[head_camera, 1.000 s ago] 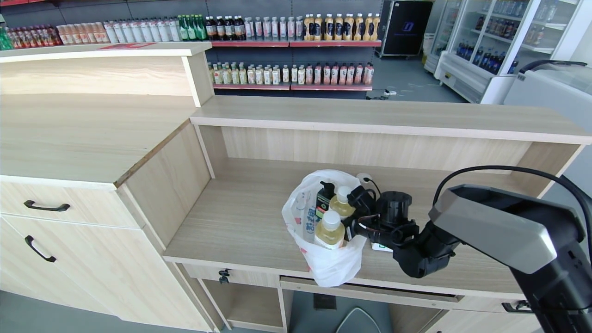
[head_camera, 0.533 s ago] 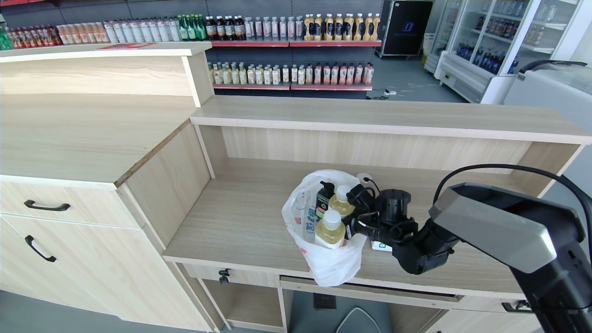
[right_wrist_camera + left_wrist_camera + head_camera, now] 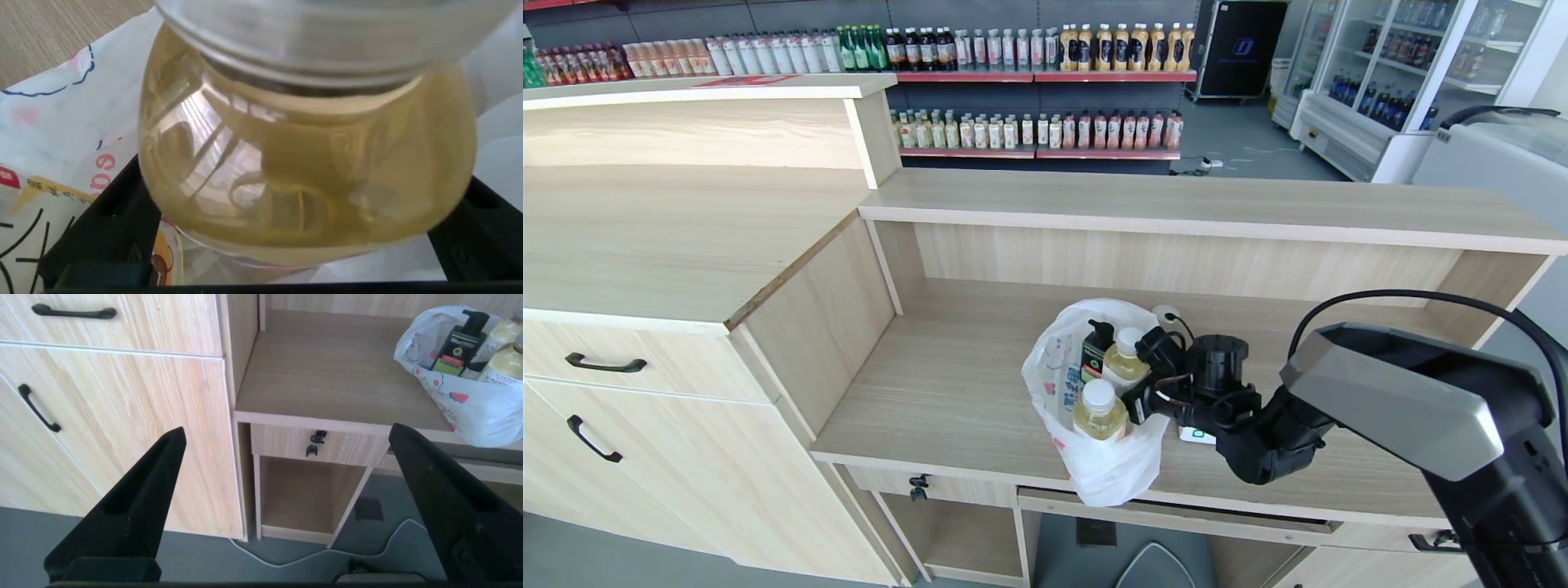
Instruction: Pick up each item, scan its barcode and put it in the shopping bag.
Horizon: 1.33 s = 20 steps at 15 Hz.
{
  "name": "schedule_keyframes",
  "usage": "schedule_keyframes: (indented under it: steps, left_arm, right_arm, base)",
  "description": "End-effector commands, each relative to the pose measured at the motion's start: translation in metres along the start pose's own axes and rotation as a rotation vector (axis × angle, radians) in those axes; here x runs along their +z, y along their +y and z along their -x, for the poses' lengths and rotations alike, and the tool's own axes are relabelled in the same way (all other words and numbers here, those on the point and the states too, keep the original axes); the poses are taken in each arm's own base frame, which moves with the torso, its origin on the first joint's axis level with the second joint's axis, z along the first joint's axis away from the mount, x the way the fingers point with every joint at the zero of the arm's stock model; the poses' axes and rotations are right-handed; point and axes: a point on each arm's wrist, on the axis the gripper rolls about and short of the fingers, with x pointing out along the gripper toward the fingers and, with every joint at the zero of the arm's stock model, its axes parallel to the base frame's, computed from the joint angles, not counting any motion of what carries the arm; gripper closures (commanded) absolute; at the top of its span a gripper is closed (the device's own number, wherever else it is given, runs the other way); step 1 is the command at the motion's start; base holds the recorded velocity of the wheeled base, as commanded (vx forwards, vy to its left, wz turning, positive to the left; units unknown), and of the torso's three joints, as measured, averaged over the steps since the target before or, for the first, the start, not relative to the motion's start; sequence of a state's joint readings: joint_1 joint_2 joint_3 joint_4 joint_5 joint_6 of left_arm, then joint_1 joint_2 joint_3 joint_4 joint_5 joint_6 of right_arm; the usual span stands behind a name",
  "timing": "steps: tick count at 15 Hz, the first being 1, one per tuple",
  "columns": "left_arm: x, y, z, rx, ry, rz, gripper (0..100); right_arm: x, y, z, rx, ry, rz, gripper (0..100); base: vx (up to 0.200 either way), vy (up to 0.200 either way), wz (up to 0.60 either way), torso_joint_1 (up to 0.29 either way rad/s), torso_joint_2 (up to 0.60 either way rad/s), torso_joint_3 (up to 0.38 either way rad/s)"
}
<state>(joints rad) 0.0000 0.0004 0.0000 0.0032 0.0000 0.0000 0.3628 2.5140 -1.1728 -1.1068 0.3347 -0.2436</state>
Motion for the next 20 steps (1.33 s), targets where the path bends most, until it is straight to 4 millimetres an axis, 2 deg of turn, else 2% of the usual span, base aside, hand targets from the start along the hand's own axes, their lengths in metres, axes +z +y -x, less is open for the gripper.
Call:
schedule_keyframes:
  steps: [1, 7, 10, 12, 15, 17, 18, 20]
  left_arm:
    - [0.000, 0.000, 0.000, 0.000, -0.001, 0.000, 0]
    - [0.000, 0.000, 0.000, 0.000, -0.001, 0.000, 0]
    - [0.000, 0.000, 0.000, 0.000, -0.001, 0.000, 0]
    - [0.000, 0.000, 0.000, 0.000, -0.001, 0.000, 0]
    - [0.000, 0.000, 0.000, 0.000, -0.001, 0.000, 0]
    - [0.000, 0.000, 0.000, 0.000, -0.001, 0.000, 0]
    - [0.000, 0.000, 0.000, 0.000, -0.001, 0.000, 0]
    - [0.000, 0.000, 0.000, 0.000, -0.001, 0.000, 0]
  right_arm:
    - [0.003, -0.002, 0.001, -0.001, -0.012, 0.003, 0]
    - [0.020, -0.008, 0.007, -0.013, -0.045, 0.011, 0]
    - [0.039, -0.012, 0.014, -0.027, -0.085, 0.026, 0]
    - [0.061, -0.020, 0.025, -0.053, -0.124, 0.039, 0]
    - [0.112, -0.028, 0.054, -0.078, -0.173, 0.049, 0]
    - [0.136, -0.043, 0.080, -0.138, -0.200, 0.064, 0]
    - [0.144, -0.051, 0.099, -0.168, -0.204, 0.068, 0]
    - [0.143, -0.068, 0.126, -0.240, -0.188, 0.099, 0]
  base:
    - [0.000, 0.000, 0.00, 0.000, 0.00, 0.000]
    - [0.000, 0.000, 0.00, 0.000, 0.00, 0.000]
    - [0.000, 0.000, 0.00, 0.000, 0.00, 0.000]
    - [0.000, 0.000, 0.00, 0.000, 0.00, 0.000]
    - [0.000, 0.000, 0.00, 0.000, 0.00, 0.000]
    - [0.000, 0.000, 0.00, 0.000, 0.00, 0.000]
    - [0.000, 0.000, 0.00, 0.000, 0.00, 0.000]
    - [0.000, 0.000, 0.00, 0.000, 0.00, 0.000]
